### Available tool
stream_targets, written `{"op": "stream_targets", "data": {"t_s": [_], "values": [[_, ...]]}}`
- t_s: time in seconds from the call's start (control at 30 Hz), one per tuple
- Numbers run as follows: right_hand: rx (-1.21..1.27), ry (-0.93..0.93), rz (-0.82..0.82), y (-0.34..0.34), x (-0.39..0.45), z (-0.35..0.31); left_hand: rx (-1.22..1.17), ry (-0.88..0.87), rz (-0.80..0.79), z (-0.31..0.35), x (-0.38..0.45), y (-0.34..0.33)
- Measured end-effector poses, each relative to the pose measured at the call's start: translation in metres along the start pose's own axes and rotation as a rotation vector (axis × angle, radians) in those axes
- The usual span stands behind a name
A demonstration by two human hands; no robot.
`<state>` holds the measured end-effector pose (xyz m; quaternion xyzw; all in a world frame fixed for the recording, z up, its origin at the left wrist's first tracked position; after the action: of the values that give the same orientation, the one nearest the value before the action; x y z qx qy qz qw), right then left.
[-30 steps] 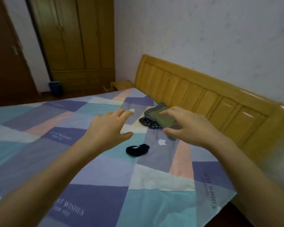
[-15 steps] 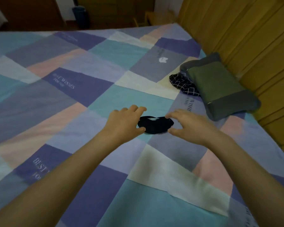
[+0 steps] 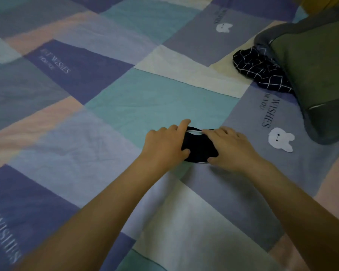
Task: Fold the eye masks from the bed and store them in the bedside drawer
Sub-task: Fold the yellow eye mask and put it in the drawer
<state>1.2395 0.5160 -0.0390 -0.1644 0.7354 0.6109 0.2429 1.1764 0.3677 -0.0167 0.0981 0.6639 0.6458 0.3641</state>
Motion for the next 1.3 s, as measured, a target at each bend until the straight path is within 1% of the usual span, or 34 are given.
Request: {"op": "stream_targets", "data": {"t_s": [0.17, 0.3, 0.43, 0.53, 0.57, 0.6, 0.63, 0.7, 0.73, 0.77, 0.83, 0.9, 0.93, 1.0, 1.07, 1.13, 1.23, 1.27, 1.3], "values": [[0.007, 0.023, -0.048, -0.016, 0.027, -0.004, 0.01, 0.014, -0.069, 0.001, 0.025, -0.019], [-0.039, 0.038, -0.009, -0.027, 0.043, -0.014, -0.017, 0.036, -0.126, -0.003, 0.035, -0.028], [-0.087, 0.066, 0.125, -0.034, 0.048, -0.019, -0.001, -0.015, -0.123, -0.007, 0.036, -0.041], [0.025, 0.048, 0.305, -0.027, 0.049, -0.012, -0.018, -0.026, -0.13, -0.011, 0.035, -0.039], [0.124, 0.034, 0.355, -0.023, 0.048, -0.007, -0.046, -0.023, -0.129, -0.012, 0.035, -0.037], [0.272, 0.015, 0.393, -0.02, 0.047, -0.004, -0.074, -0.028, -0.112, -0.012, 0.035, -0.035], [0.479, -0.005, 0.408, -0.016, 0.046, -0.001, -0.098, -0.043, -0.07, -0.012, 0.033, -0.031], [0.996, -0.02, 0.415, -0.005, 0.046, 0.002, -0.153, -0.079, 0.042, -0.013, 0.03, -0.021], [1.222, -0.029, 0.397, 0.001, 0.045, 0.002, -0.176, -0.091, 0.076, -0.014, 0.029, -0.017], [1.383, -0.024, 0.36, 0.006, 0.042, 0.0, -0.19, -0.101, 0.079, -0.013, 0.029, -0.012], [1.578, 0.054, 0.259, 0.016, 0.036, -0.006, -0.211, -0.105, 0.032, -0.011, 0.031, -0.006], [1.736, 0.18, 0.185, 0.024, 0.031, -0.013, -0.24, -0.122, -0.015, -0.007, 0.031, 0.0], [1.789, 0.226, 0.171, 0.026, 0.029, -0.014, -0.294, -0.135, -0.021, -0.006, 0.031, 0.002], [1.822, 0.262, 0.177, 0.028, 0.027, -0.013, -0.423, -0.126, 0.009, -0.008, 0.03, 0.008], [1.808, 0.288, 0.217, 0.029, 0.023, -0.011, -0.561, -0.111, 0.018, -0.011, 0.028, 0.009], [1.746, 0.316, 0.271, 0.03, 0.019, -0.011, -0.785, -0.104, 0.013, -0.014, 0.028, 0.007], [1.562, 0.239, 0.348, 0.027, 0.016, -0.006, -1.121, -0.054, 0.007, -0.019, 0.027, 0.008], [1.545, 0.199, 0.328, 0.024, 0.016, -0.004, -1.247, -0.042, -0.023, -0.021, 0.026, 0.009], [1.568, 0.166, 0.275, 0.021, 0.015, -0.004, -1.354, -0.041, -0.069, -0.021, 0.025, 0.01]]}}
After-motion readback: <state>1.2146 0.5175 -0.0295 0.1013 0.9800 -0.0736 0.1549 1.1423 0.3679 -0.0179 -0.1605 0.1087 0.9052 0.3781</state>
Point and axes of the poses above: each hand's wrist, its own x-axis towards the middle knuckle, its own y-axis out of the back of the hand, z = x × y, the point moved 3 cm from there along x, towards the middle knuckle, and after that the axes turned 12 degrees about -z, right-handed, at the moved point
